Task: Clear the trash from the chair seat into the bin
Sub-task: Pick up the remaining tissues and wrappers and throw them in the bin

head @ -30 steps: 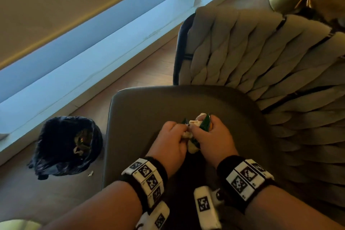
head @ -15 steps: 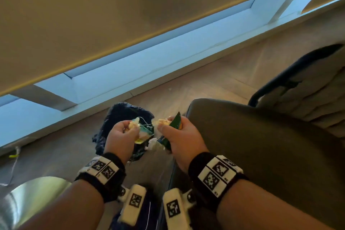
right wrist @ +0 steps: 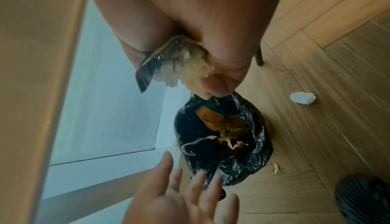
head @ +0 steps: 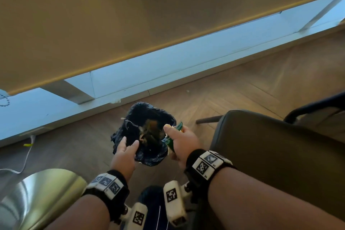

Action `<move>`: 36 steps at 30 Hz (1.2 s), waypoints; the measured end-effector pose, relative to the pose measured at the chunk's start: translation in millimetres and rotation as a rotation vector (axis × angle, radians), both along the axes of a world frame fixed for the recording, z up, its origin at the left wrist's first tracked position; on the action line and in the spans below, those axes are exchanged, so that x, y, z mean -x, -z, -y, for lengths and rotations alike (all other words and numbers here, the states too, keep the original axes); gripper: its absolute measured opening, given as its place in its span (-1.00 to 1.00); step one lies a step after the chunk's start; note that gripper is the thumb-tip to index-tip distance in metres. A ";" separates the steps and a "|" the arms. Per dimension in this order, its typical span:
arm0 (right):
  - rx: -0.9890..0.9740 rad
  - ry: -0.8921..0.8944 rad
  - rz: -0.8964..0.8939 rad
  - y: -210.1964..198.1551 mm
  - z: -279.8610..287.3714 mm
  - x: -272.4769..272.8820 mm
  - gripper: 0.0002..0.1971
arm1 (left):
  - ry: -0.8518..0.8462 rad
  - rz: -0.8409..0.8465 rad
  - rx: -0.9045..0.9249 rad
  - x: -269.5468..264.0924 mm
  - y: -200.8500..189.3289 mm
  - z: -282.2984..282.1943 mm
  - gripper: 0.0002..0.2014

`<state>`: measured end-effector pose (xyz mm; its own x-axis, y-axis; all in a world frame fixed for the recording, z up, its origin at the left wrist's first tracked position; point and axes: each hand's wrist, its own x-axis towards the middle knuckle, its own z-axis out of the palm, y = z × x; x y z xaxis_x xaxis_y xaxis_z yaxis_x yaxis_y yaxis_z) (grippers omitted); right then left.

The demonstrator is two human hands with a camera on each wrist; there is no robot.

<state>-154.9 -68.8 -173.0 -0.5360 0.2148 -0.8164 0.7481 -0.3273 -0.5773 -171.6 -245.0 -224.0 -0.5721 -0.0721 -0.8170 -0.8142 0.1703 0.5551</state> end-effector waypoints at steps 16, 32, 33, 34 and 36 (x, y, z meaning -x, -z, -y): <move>-0.531 -0.888 0.086 41.2 22.2 39.7 -0.55 | -0.090 0.100 -0.002 -40.3 18.8 -4.7 -0.42; 0.226 0.070 -0.070 -69.2 -82.1 -87.9 -0.75 | 0.650 -0.348 0.118 -51.2 -109.0 -111.5 -0.86; 0.120 0.064 -0.076 -97.4 -113.7 -127.4 -0.76 | 0.729 -0.386 0.088 -75.3 -135.7 -143.9 -0.85; 0.026 0.017 -0.071 -98.4 -121.5 -132.2 -0.78 | 0.757 -0.421 0.105 -73.1 -144.2 -148.1 -0.85; -0.140 -0.034 -0.019 -125.8 -158.7 -183.2 -0.81 | 0.871 -0.502 0.109 -100.2 -179.1 -173.9 -0.88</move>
<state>28.3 89.9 -47.1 -0.5600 0.3070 -0.7695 0.7461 -0.2171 -0.6295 -71.4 -71.1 -44.9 -0.7370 0.4745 -0.4813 -0.0590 0.6642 0.7452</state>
